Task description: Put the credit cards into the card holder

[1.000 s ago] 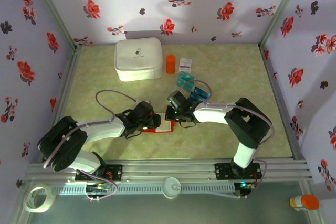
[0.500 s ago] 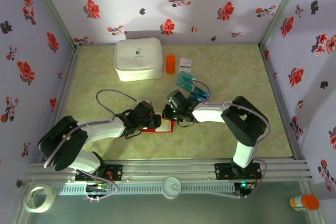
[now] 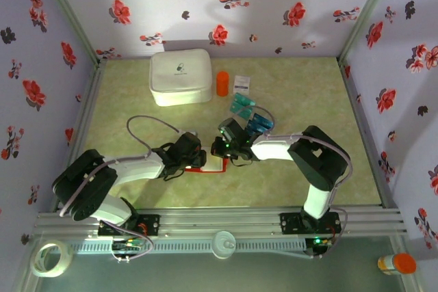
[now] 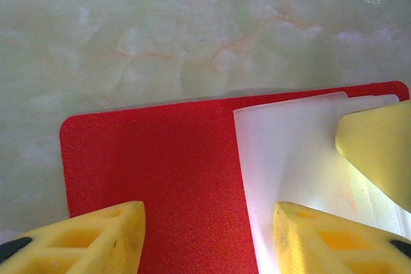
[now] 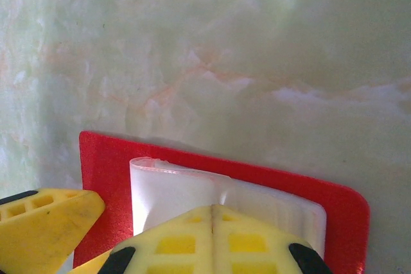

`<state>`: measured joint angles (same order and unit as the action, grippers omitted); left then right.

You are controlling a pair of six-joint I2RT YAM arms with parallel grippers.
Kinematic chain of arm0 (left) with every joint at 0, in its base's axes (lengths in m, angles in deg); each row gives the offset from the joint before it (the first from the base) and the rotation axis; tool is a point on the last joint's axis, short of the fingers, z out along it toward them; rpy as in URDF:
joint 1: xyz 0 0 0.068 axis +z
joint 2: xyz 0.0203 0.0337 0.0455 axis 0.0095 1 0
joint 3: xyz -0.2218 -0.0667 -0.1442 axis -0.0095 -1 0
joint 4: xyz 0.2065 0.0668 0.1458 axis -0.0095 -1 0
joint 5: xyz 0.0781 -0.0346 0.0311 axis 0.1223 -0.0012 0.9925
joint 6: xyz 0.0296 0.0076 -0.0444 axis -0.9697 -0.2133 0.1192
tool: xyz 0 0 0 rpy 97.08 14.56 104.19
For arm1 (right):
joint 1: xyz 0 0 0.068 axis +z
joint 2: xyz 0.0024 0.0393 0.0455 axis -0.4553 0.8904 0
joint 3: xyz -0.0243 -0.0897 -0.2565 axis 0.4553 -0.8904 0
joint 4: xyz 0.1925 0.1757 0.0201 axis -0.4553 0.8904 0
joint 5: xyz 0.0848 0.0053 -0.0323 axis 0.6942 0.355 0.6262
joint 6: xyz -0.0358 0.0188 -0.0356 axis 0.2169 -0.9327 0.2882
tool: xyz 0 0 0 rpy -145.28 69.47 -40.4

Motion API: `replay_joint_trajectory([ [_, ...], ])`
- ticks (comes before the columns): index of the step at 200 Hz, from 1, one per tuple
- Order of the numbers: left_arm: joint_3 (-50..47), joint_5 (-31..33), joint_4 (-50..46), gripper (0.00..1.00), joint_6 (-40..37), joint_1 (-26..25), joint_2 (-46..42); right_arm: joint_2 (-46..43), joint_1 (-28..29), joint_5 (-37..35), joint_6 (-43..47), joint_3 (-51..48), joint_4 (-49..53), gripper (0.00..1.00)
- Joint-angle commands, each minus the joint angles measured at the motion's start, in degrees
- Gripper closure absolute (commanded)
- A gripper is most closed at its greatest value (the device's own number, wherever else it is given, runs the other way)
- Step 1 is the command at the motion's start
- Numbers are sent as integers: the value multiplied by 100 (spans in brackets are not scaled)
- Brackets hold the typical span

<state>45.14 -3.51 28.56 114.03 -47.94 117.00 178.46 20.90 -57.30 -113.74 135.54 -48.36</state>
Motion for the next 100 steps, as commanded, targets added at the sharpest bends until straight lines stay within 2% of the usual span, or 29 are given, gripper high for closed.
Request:
replay_joint_trajectory([
  [1,-89,-106,-88,46,-31,-55,214,41,-30,51,-39,-69,128,100],
  [12,-90,-107,-79,47,-27,-55,221,-15,-39,26,-29,-56,163,100],
  [65,-88,-99,-39,50,-2,-64,260,-438,-100,-67,-5,-54,295,70],
  [100,-96,-99,-25,50,3,-64,256,-537,-102,-76,-4,-22,354,61],
])
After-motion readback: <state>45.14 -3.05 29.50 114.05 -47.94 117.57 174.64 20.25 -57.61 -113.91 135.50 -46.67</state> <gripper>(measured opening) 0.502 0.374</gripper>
